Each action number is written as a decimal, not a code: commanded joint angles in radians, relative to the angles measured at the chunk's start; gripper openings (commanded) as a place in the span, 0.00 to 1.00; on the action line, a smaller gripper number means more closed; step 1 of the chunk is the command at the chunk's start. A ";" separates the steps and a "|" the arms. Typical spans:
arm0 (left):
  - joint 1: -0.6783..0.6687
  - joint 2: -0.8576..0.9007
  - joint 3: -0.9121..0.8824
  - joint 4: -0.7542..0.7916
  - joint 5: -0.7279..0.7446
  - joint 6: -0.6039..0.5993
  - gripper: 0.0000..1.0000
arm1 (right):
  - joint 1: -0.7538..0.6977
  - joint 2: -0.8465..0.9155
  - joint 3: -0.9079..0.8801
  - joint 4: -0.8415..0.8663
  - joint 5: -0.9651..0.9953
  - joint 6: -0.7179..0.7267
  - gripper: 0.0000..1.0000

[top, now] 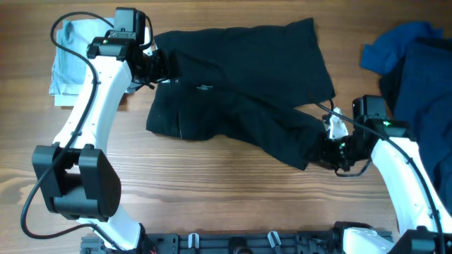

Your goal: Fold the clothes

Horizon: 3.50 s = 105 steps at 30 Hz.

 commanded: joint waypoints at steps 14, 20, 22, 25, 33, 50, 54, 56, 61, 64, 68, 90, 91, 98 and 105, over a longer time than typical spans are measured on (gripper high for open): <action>0.005 0.010 -0.005 0.010 0.013 0.008 1.00 | 0.265 -0.021 -0.333 0.159 0.045 0.377 0.04; 0.005 0.010 -0.005 0.011 0.013 0.009 1.00 | 0.343 -0.022 -0.337 0.143 0.098 0.423 0.19; 0.005 0.010 -0.004 0.011 0.012 0.009 1.00 | 0.343 -0.022 -0.320 0.131 0.098 0.420 0.23; 0.011 0.009 -0.004 0.026 0.012 0.001 1.00 | 0.343 -0.022 -0.248 0.084 0.118 0.417 0.27; 0.090 0.011 -0.005 0.038 0.050 -0.130 1.00 | 0.343 -0.022 0.100 -0.035 0.277 0.357 0.60; 0.069 0.181 -0.005 0.079 0.072 -0.229 0.91 | 0.264 0.117 0.241 0.197 0.611 0.256 0.80; 0.066 0.182 -0.005 0.059 0.073 -0.229 0.93 | 0.264 0.182 0.238 0.221 0.610 0.257 0.82; 0.063 0.183 -0.005 0.048 0.072 -0.228 0.95 | 0.261 0.210 0.238 0.234 0.614 0.255 0.84; 0.061 0.203 -0.005 0.039 0.072 -0.228 0.93 | 0.260 0.276 0.238 0.282 0.615 0.240 0.84; 0.061 0.215 -0.005 0.025 0.078 -0.228 0.85 | 0.260 0.304 0.238 0.288 0.615 0.234 0.84; 0.060 0.215 -0.005 0.006 0.091 -0.226 0.89 | 0.260 0.314 0.238 0.289 0.633 0.234 0.84; 0.010 0.232 -0.005 -0.031 0.007 -0.216 0.63 | 0.260 0.314 0.238 0.341 0.689 0.233 0.93; 0.010 0.232 -0.005 -0.037 0.007 -0.214 0.59 | 0.260 0.314 0.238 0.341 0.689 0.233 0.93; 0.010 0.232 -0.005 -0.045 0.008 -0.212 0.08 | 0.260 0.314 0.238 0.340 0.690 0.233 0.93; 0.015 0.184 -0.005 -0.064 0.008 -0.190 0.04 | 0.260 0.314 0.238 0.340 0.693 0.208 0.93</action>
